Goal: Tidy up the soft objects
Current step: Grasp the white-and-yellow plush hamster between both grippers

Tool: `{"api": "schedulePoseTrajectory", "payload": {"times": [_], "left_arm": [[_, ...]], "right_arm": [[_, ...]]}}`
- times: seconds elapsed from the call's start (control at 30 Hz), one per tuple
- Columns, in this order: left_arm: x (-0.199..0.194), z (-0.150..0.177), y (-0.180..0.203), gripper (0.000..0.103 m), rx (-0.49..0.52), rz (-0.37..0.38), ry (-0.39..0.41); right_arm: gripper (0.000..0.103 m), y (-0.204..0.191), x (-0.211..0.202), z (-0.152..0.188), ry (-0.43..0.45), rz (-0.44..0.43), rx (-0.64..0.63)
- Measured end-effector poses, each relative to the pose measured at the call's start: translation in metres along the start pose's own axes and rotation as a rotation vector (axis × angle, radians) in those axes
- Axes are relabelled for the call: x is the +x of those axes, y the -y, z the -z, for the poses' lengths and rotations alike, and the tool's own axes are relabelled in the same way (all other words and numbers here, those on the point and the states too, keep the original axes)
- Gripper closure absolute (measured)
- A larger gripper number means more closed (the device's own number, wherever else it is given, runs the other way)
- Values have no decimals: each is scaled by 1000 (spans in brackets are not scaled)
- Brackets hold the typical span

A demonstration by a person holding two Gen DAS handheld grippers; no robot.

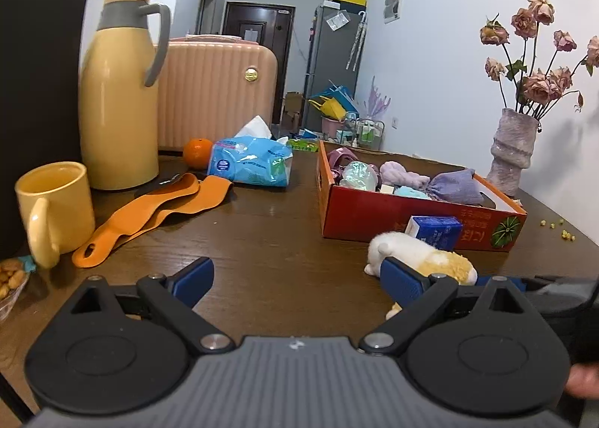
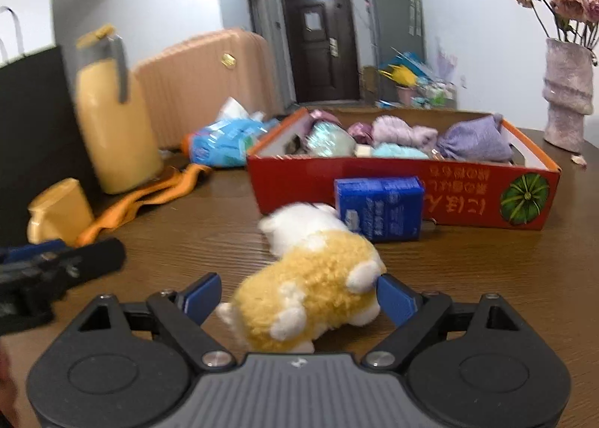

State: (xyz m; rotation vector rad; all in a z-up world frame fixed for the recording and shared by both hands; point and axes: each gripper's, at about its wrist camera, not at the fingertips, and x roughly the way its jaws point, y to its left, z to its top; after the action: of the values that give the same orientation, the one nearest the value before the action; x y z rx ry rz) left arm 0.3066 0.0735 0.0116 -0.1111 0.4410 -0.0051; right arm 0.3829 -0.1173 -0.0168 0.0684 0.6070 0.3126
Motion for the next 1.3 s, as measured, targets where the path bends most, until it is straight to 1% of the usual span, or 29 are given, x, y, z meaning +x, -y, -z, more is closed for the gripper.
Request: {"api": "schedulePoseTrajectory", "payload": {"times": [0.03, 0.1, 0.17, 0.2, 0.23, 0.33, 0.4, 0.47, 0.53, 0.57, 0.6, 0.63, 0.67, 0.7, 0.73, 0.8, 0.9, 1.0, 1.1, 1.13, 1.2, 1.3], "left_arm": [[3, 0, 2, 5, 7, 8, -4], [7, 0, 8, 5, 22, 36, -10], [11, 1, 15, 5, 30, 68, -19], [13, 2, 19, 5, 35, 90, -23], [15, 3, 23, 5, 35, 116, -28], [28, 4, 33, 6, 8, 188, -60], [40, 1, 38, 10, -32, 219, -90], [50, -2, 40, 13, -60, 238, -103], [64, -7, 37, 16, -89, 251, -114], [73, -9, 34, 21, -112, 258, -136], [82, -11, 32, 26, -133, 261, -169], [91, -11, 32, 26, -136, 276, -198], [97, -10, 33, 29, -131, 288, -216], [101, -8, 34, 45, -132, 291, -243], [104, -4, 34, 47, -144, 295, -267], [97, 1, 33, 52, -173, 312, -263], [82, 8, 37, 59, -188, 360, -278], [61, 19, 56, 60, -157, 414, -292], [50, 27, 75, 60, -137, 471, -313], [48, 29, 81, 60, -130, 485, -320], [48, 30, 90, 57, -115, 489, -313], [54, 31, 102, 58, -114, 514, -335]], "right_arm": [[19, 0, 3, 2, -18, 1, -8], [25, 6, -2, 7, -22, -33, -27], [50, 19, -14, 11, -34, -83, -37], [52, 28, -21, 14, -45, -101, -32], [53, 36, -26, 17, -56, -107, -25], [50, 62, -40, 23, -57, -101, 14], [47, 71, -43, 22, -40, -111, 34], [37, 75, -42, 19, -19, -130, 52], [31, 76, -36, 14, -2, -155, 82], [30, 75, -32, 12, 5, -175, 93], [31, 73, -26, 11, 2, -190, 100], [35, 71, -19, 10, -4, -197, 106], [46, 68, -14, 9, -14, -203, 115], [53, 67, -9, 9, -25, -215, 126], [58, 66, -7, 9, -32, -224, 138], [58, 66, -11, 11, -31, -220, 133], [59, 74, -30, 19, -40, -223, 113], [59, 90, -59, 36, -43, -226, 98], [60, 113, -88, 51, -56, -239, 139], [60, 119, -96, 55, -55, -231, 144], [61, 131, -107, 59, -46, -210, 151], [61, 139, -110, 62, -37, -193, 156]]}}
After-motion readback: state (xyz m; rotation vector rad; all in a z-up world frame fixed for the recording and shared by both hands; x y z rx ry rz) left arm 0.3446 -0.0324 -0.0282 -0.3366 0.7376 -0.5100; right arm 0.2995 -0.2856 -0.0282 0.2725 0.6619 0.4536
